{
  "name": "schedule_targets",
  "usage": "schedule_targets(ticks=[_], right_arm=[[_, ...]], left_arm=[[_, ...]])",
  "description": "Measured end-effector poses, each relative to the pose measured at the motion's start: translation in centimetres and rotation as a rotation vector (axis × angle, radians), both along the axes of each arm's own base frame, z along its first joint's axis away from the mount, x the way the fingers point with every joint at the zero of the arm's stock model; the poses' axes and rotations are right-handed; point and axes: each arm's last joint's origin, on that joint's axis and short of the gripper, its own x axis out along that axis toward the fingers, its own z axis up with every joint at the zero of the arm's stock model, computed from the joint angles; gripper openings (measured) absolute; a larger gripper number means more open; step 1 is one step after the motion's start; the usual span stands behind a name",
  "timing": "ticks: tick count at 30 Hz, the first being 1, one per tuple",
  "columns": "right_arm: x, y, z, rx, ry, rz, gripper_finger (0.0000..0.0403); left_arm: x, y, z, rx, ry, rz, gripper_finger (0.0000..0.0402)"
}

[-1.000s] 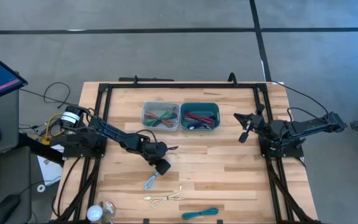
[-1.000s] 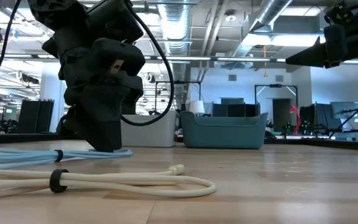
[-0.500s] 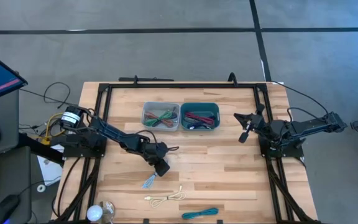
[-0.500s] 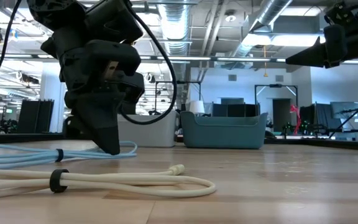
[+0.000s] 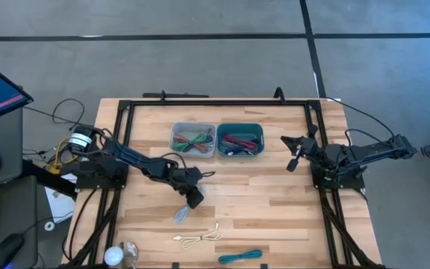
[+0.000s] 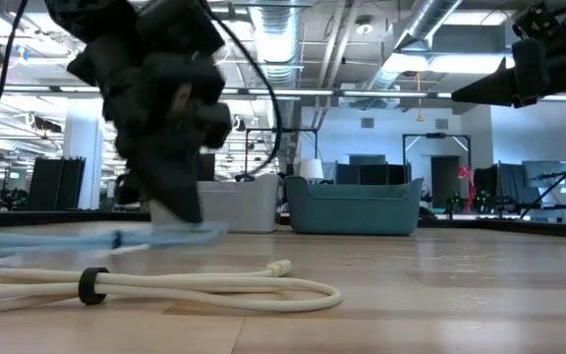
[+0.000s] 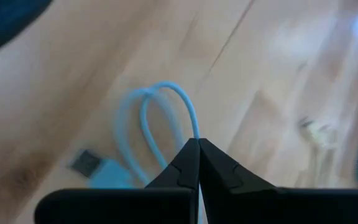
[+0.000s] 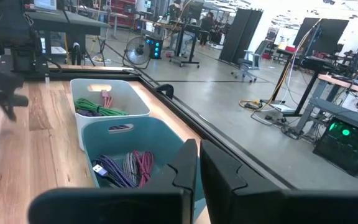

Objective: Pick & Place USB Port
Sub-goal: Put the light blue charger cable into the white bin

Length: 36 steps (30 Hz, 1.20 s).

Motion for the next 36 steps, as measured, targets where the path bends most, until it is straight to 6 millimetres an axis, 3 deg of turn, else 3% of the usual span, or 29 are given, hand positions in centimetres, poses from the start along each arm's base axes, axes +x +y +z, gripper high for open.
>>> schedule_targets(ticks=[9,21,29,36], right_arm=[[0.0,0.0,0.0,0.0,0.0,0.0,0.0013],[0.0,0.0,0.0,-0.001,0.002,0.0,0.0013],[0.0,0.0,0.0,0.0,0.002,0.0,0.0013],[0.0,0.0,0.0,0.0,0.002,0.0,0.0013]], left_arm=[[-1.2,1.7,4.7,0.068,-0.206,0.024,0.0002],[-3.6,2.9,9.1,0.289,-0.412,0.056,0.0001],[-5.1,4.7,11.0,0.568,-0.458,0.151,0.0001],[-5.4,7.9,11.6,0.735,-0.43,0.225,0.0001]])
